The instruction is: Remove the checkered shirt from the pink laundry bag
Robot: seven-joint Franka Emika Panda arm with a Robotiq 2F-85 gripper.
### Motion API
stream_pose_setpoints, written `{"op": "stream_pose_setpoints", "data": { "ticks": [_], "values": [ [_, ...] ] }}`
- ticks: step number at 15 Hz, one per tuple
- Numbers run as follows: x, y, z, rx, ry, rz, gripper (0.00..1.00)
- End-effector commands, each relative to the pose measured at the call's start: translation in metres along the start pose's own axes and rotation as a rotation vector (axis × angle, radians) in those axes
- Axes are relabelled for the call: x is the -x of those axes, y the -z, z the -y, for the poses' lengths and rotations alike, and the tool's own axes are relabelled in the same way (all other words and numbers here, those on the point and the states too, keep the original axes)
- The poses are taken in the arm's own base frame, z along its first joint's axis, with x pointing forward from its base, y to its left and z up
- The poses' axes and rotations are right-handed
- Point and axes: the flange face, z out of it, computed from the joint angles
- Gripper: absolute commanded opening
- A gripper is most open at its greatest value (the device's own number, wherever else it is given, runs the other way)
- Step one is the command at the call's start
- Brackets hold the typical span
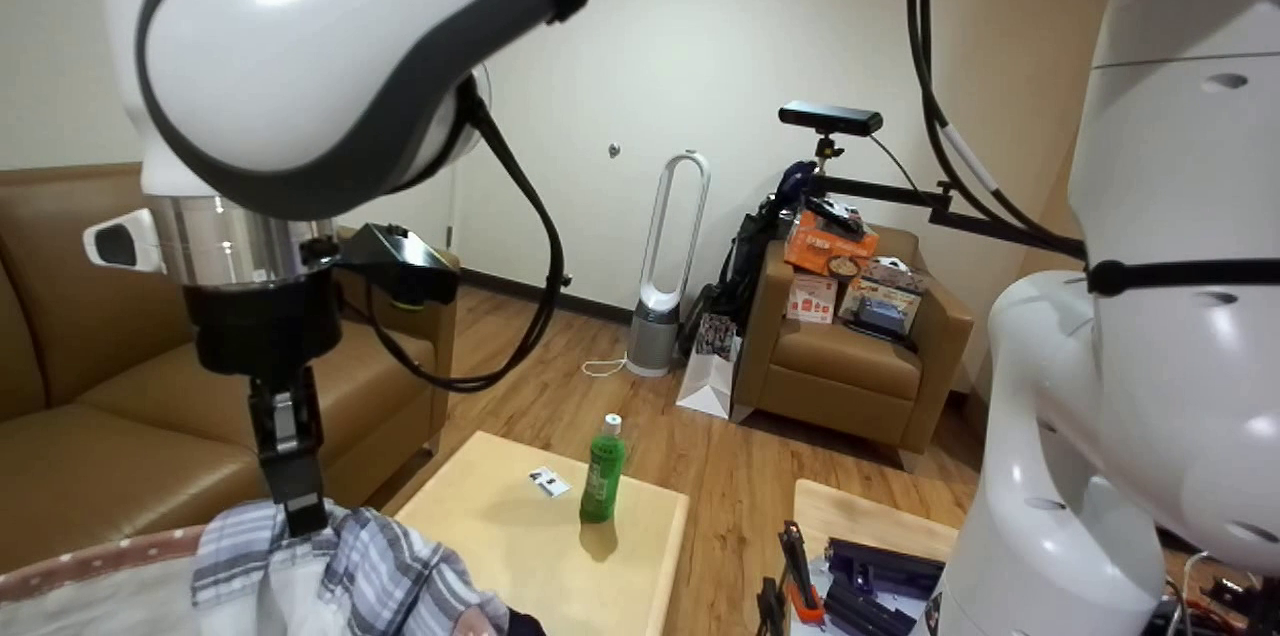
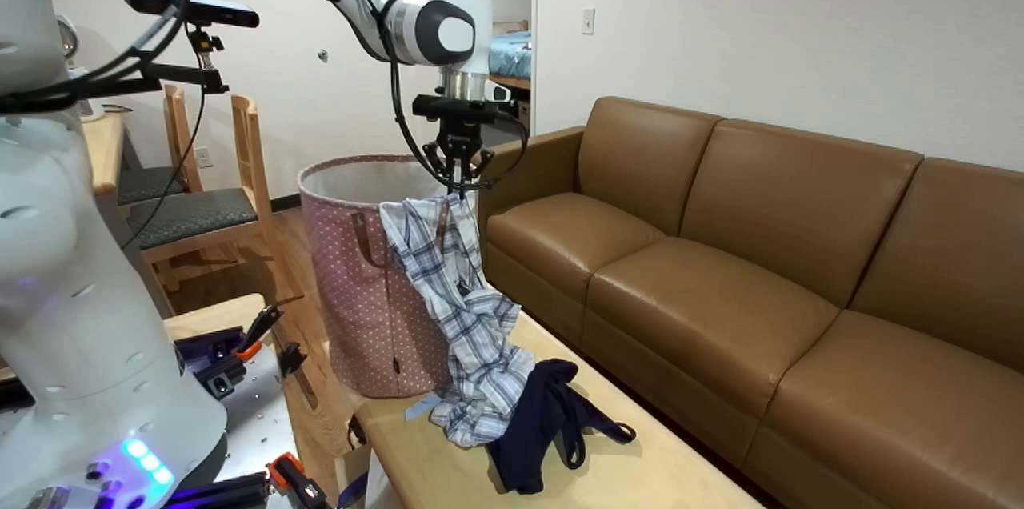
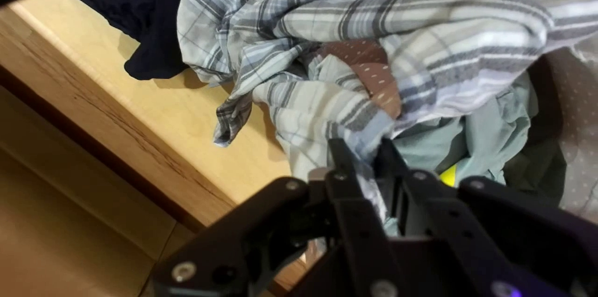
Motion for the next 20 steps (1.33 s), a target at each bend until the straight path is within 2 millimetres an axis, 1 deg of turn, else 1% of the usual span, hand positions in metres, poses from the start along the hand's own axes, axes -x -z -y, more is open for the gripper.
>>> {"op": "stream_pose_setpoints", "data": {
  "ticks": [1, 2, 4, 8, 10, 12, 15, 19, 20],
  "values": [
    [-0.002, 0.002, -0.001, 0.010, 0.018, -0.005, 0.06],
    [-0.002, 0.003, -0.001, 0.012, 0.014, -0.003, 0.09],
    [0.001, 0.008, 0.000, 0.020, 0.004, -0.007, 0.05],
    [0.016, 0.025, 0.001, 0.047, -0.040, -0.045, 0.07],
    [0.023, 0.029, -0.004, 0.046, -0.062, -0.055, 0.07],
    [0.038, 0.030, -0.014, 0.031, -0.121, -0.069, 0.06],
    [0.067, 0.027, -0.031, 0.006, -0.244, -0.093, 0.06],
    [0.104, 0.004, -0.060, -0.028, -0.418, -0.061, 0.07],
    [0.110, -0.002, -0.066, -0.035, -0.449, -0.052, 0.06]
  ]
}}
